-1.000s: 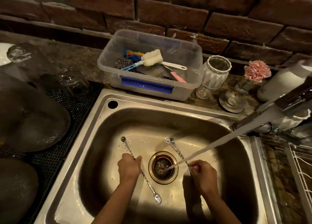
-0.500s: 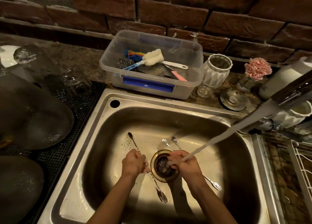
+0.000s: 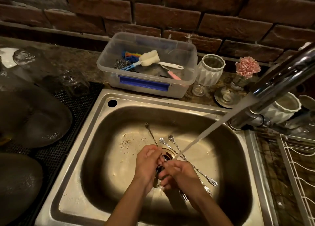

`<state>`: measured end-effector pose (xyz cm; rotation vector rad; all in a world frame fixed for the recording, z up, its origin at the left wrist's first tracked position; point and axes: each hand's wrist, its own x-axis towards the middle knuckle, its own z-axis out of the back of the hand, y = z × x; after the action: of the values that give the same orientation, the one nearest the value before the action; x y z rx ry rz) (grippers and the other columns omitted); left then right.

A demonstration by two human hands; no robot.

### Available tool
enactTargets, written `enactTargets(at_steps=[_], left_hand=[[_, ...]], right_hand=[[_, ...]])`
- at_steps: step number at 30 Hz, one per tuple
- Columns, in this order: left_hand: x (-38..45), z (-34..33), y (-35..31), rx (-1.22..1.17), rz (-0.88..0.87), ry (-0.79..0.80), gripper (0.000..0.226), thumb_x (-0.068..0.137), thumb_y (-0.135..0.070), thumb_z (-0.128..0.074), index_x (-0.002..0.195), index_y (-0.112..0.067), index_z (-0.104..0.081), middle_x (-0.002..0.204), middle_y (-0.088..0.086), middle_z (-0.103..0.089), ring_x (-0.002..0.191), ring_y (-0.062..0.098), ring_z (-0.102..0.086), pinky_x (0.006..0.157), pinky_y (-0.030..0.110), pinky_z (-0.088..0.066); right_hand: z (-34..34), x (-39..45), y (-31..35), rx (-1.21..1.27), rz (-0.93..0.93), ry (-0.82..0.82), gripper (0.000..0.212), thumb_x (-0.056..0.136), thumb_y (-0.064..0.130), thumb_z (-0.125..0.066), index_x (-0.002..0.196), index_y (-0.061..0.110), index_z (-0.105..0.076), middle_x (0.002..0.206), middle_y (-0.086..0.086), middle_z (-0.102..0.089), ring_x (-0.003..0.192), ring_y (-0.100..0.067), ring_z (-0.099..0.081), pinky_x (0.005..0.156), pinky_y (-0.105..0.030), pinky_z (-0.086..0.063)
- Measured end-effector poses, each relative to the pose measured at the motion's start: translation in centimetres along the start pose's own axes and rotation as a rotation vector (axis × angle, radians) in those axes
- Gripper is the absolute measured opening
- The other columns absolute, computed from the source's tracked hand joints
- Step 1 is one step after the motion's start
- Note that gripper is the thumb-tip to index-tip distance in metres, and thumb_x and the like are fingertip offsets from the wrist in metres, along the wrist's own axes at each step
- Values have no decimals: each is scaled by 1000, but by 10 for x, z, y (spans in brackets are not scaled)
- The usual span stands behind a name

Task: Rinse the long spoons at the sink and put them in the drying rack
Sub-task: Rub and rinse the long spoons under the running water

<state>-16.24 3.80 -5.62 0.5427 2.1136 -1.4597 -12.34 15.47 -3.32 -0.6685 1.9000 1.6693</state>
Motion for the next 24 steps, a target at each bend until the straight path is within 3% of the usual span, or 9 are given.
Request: enactTargets(at_steps=[3,6,9,12,16,21,24], left_hand=[[-9,-10,1,-12,29,6,9,96,-16,-64,100,-7,-64,88,14,-75,57,20,-60,45,29,-47],[-19,-19,1,-164,79,66,18,92,-7,-65,109,-2,-60,105,22,-74,67,26,-64,50,31,-51],[-29,-26,-1,-263,113,105,37,77,-3,-74,112,-3,-60,107,19,-76,85,27,-74,49,32,-54],[-35,-31,-1,-303,140,136,48,72,-4,-77,117,4,-62,110,21,-75,102,30,-75,54,34,-60],[-37,-32,2,-358,160,87,24,93,2,-61,115,11,-62,104,24,-76,96,32,-76,70,30,-64],[-42,-34,0,-405,151,59,21,95,4,-57,113,14,-63,101,27,-75,93,33,-76,69,27,-62],[-47,-36,1,-413,141,63,22,95,3,-58,113,16,-63,104,26,-75,95,33,-76,71,26,-62]], right_hand=[[10,-14,6,-104,102,-30,21,98,10,-53,93,-3,-68,61,-8,-67,41,-18,-54,40,-25,-39],[17,-26,8,-181,145,-3,33,101,15,-49,74,13,-69,48,3,-64,35,-13,-51,42,-25,-35],[23,-37,7,-182,155,-7,39,100,17,-50,67,18,-71,52,1,-66,34,-13,-51,38,-21,-34],[29,-46,4,-156,146,-23,35,99,18,-51,73,15,-75,59,-3,-68,33,-13,-50,35,-18,-31],[36,-61,-1,-175,123,-39,33,98,25,-53,78,10,-75,51,1,-65,30,-13,-45,37,-20,-31],[41,-81,-6,-116,104,-37,26,97,21,-54,89,15,-77,65,-8,-69,29,-15,-46,31,-17,-29],[45,-93,-7,-115,93,-44,27,97,19,-54,85,14,-78,63,-11,-68,27,-16,-45,30,-17,-27]])
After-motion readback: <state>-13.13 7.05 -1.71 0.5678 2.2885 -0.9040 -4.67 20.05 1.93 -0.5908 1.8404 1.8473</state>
